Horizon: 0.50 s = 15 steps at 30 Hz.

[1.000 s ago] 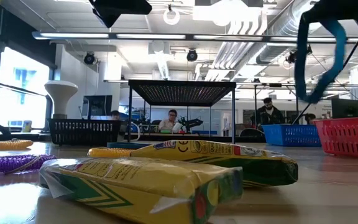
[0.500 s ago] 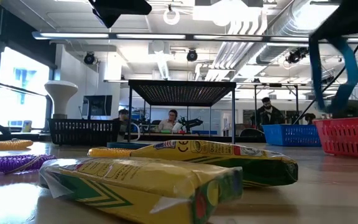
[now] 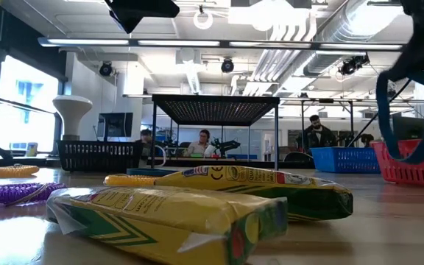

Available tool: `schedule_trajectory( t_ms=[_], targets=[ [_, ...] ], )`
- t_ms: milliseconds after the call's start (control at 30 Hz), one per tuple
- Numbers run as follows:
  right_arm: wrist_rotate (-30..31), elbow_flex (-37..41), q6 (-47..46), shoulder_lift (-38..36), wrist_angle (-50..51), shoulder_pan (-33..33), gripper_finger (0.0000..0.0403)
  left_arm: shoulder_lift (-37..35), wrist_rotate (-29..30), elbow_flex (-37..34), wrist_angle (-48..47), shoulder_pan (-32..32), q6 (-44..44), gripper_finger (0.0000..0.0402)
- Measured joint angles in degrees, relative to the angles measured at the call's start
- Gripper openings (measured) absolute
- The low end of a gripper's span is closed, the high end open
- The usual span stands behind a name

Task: Pick & Place Office Desk Supplies
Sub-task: Put the blue rubber band into the red bin

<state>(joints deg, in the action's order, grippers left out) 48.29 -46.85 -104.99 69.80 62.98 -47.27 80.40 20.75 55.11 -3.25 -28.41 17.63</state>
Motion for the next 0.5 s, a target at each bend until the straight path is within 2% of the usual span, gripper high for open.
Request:
schedule_trajectory(
  t_ms=[200, 333, 500],
  targets=[
    [-6.0, 0.0, -10.9, 0.0, 10.5, 0.0, 0.0003, 0.0, 0.0, 0.0, -0.4, 0.0, 0.0, 0.0163],
    [-14.6, 0.0, -18.1, 0.5, 17.6, 0.0, 0.0003, 0.0, 0.0, 0.0, -0.9, 0.0, 0.0, 0.0163],
    [-26.3, 0.0, -21.0, 2.3, 18.9, 0.0, 0.0003, 0.0, 0.0, 0.0, -1.1, 0.0, 0.0, 0.0163]
  ],
)
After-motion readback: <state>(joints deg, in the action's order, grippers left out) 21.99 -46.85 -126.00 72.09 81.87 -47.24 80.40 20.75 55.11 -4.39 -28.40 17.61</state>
